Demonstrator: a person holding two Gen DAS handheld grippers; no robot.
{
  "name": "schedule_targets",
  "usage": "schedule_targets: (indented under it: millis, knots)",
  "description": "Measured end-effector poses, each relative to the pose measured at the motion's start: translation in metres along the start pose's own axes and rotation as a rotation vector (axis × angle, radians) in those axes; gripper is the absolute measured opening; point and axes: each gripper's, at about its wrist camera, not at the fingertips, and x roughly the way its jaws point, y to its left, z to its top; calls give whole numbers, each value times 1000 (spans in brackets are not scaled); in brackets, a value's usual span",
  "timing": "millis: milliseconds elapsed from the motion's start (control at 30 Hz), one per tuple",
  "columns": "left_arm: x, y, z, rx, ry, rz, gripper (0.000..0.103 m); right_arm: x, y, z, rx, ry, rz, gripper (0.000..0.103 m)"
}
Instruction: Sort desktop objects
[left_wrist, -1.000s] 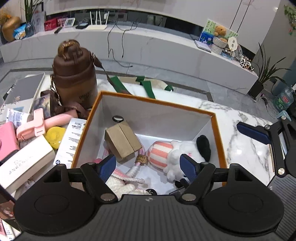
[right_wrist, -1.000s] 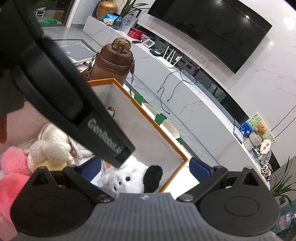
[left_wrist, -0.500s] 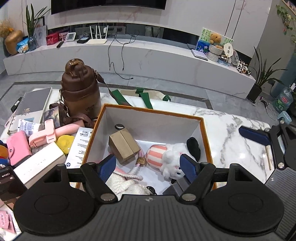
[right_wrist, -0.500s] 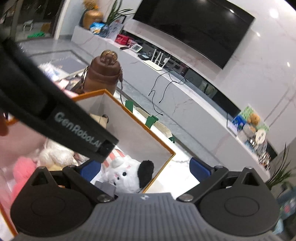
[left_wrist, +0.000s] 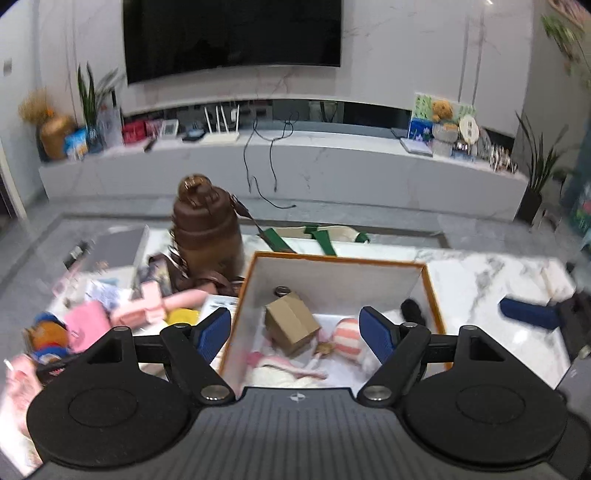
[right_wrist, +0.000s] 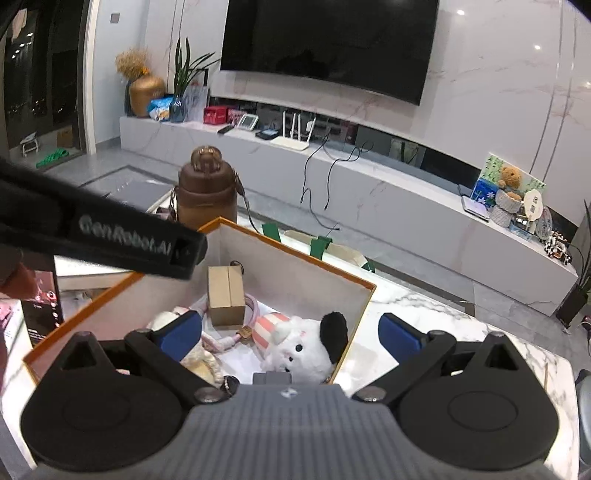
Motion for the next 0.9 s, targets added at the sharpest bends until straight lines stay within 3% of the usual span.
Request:
schedule_targets:
  millis: [100, 233, 467, 600, 800, 900]
  knots:
    - [-10, -7, -8, 70, -1, 25, 92, -17, 0, -9, 12, -2, -19, 102]
    - [-27, -1, -13, 27, 18, 24, 92, -33, -3, -21, 49, -2, -47, 102]
    - [-51, -4, -45, -17, 22, 53, 92, -57, -20, -68, 232, 1, -83, 102]
    - [-49, -20, -61, 13, 72, 36, 92, -63, -17, -73, 212, -5, -104, 102]
    - [-41, -35, -62, 31, 66, 158, 92, -67, -26, -79, 220, -11, -113, 102]
    - [-34, -39, -63, 44, 78, 181, 92, -63, -32, -79, 245, 1, -105, 102]
